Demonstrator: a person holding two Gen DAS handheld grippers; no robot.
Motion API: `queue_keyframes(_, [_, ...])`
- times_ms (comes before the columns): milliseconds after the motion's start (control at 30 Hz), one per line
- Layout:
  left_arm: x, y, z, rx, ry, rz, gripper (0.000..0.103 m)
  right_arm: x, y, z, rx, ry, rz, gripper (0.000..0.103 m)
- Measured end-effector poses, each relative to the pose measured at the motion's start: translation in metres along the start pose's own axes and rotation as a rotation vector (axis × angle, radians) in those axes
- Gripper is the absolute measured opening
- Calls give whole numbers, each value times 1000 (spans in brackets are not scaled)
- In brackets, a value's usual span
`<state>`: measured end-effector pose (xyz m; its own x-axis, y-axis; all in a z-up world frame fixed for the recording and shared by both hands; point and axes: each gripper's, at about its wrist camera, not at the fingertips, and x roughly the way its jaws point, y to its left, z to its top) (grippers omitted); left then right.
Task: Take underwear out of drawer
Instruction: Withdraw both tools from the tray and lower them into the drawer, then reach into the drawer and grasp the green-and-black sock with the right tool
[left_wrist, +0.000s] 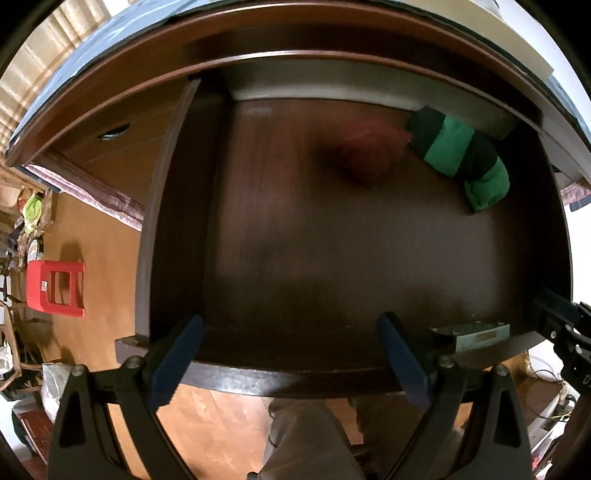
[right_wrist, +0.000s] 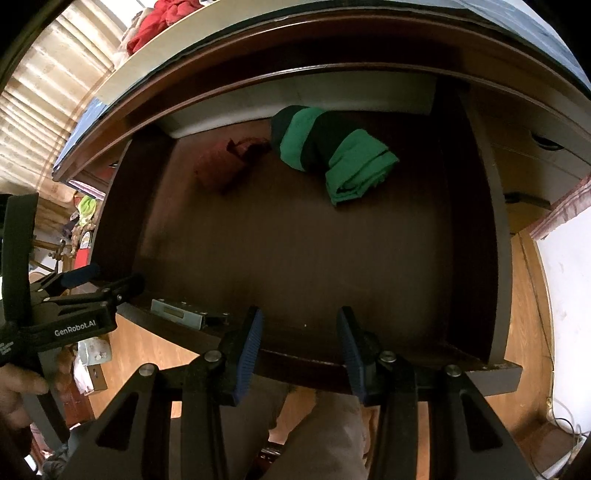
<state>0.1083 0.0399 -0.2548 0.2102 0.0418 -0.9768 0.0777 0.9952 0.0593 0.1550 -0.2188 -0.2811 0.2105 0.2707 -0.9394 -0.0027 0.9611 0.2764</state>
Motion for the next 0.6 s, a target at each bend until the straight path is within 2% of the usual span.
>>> queue_keyframes(367, [0,-2,-4,-4,-15,3,97,-1,-2,-1,-7,4,14,45])
queue_keyframes(467, [0,-1,-4,-5,-17,-3,98,3,-5,6,4,45,32,45])
queue_keyframes(600, [-1,1,-5,-5,-29,-4,98,-1,-3,29,-37,0,26,45])
